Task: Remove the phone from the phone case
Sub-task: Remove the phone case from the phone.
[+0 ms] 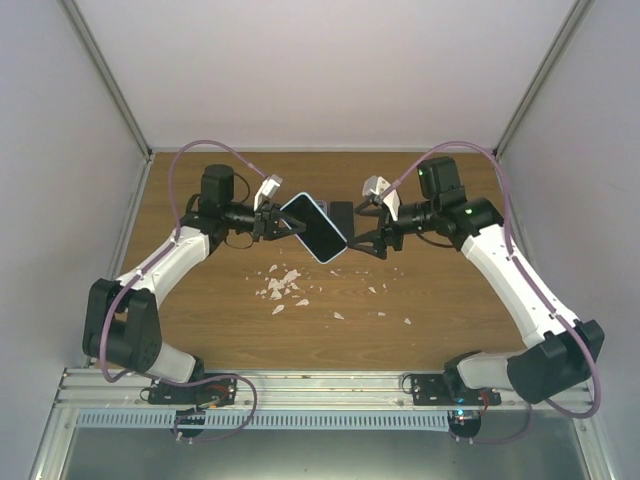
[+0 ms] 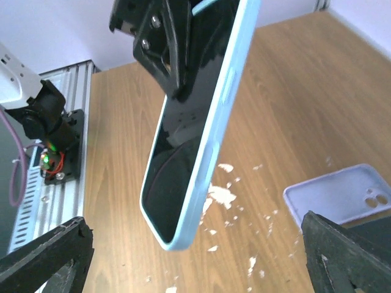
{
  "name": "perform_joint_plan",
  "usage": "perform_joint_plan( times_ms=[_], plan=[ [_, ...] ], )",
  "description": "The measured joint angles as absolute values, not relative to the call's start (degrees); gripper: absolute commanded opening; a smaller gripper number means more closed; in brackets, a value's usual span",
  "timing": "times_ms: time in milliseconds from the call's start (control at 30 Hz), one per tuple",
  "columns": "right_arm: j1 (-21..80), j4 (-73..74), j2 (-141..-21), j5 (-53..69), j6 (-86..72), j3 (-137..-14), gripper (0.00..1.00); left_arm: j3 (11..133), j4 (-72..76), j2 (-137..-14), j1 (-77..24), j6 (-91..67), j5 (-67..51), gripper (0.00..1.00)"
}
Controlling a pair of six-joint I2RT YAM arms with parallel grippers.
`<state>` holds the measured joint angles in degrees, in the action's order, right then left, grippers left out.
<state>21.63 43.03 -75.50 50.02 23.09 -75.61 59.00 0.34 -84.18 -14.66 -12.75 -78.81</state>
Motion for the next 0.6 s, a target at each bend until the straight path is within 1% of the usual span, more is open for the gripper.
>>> perform_joint_plan(
  times_ms=[200, 333, 467, 600],
  plan=[
    [21.58, 47.46, -75.81, 49.84, 25.67, -73.23, 0.72, 59.02, -2.63, -81.93, -14.13, -9.74, -79.75, 0.00],
    [21.56, 48.14, -75.81, 49.78, 25.19, -71.77, 0.63, 59.02, -3.29, -80.68, -14.13, -8.88, -79.68, 0.00],
    [21.56, 48.12, -75.88, 50.28, 24.73, -71.72, 0.59, 59.02, -3.95, -79.77, -14.13, -8.03, -79.40, 0.00],
    [21.56, 48.10, -76.88, 51.64, 24.53, -71.72, 0.58, 59.02, -4.21, -78.87, -14.17, -7.31, -78.52, 0.00]
  ],
)
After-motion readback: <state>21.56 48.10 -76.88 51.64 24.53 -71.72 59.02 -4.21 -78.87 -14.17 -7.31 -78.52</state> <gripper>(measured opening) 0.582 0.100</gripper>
